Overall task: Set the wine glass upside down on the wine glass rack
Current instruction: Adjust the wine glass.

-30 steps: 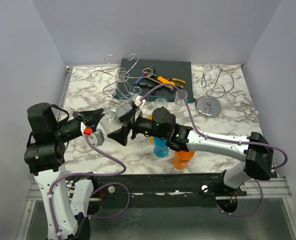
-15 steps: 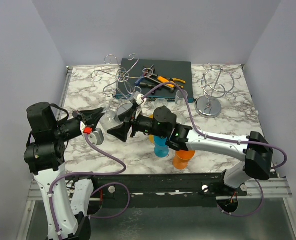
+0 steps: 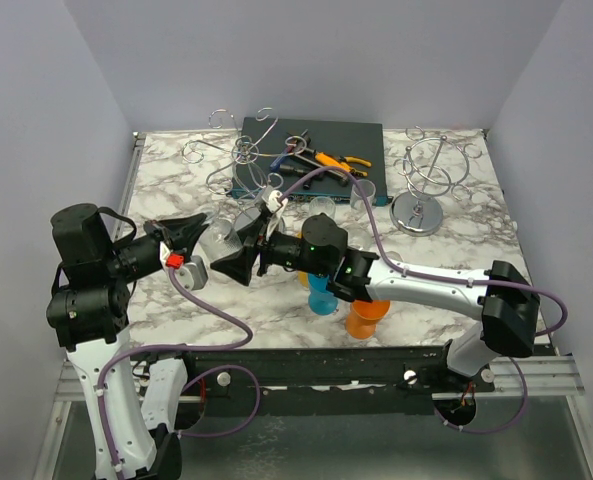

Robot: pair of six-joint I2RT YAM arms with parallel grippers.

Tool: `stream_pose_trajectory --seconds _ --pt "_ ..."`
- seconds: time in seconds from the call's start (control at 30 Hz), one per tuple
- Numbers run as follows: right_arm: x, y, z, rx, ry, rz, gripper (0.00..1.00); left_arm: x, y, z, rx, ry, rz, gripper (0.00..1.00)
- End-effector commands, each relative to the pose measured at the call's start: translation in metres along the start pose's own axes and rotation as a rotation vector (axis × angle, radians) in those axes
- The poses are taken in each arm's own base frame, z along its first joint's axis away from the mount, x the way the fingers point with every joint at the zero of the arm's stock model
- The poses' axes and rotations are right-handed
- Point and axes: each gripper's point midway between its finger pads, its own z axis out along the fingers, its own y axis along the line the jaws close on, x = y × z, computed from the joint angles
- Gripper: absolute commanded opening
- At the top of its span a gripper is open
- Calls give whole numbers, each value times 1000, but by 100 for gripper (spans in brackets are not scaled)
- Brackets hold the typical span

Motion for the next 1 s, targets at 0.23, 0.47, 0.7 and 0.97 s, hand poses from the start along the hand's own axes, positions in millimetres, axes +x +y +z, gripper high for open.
stream_pose_trajectory --seconds 0.23,0.47,0.7,0.97 --pt "-33 -29 -10 105 -185 -41 40 -38 27 -3 -46 -112 -50 87" --pt "-35 -63 -26 202 -222 -33 38 -27 28 -2 -65 -72 -137 99" --pt "-43 -78 -30 221 -241 -39 36 -14 36 -1 -108 -37 -317 99" --pt "-44 -87 -28 212 -246 -39 32 -6 34 -1 -158 -13 -407 99"
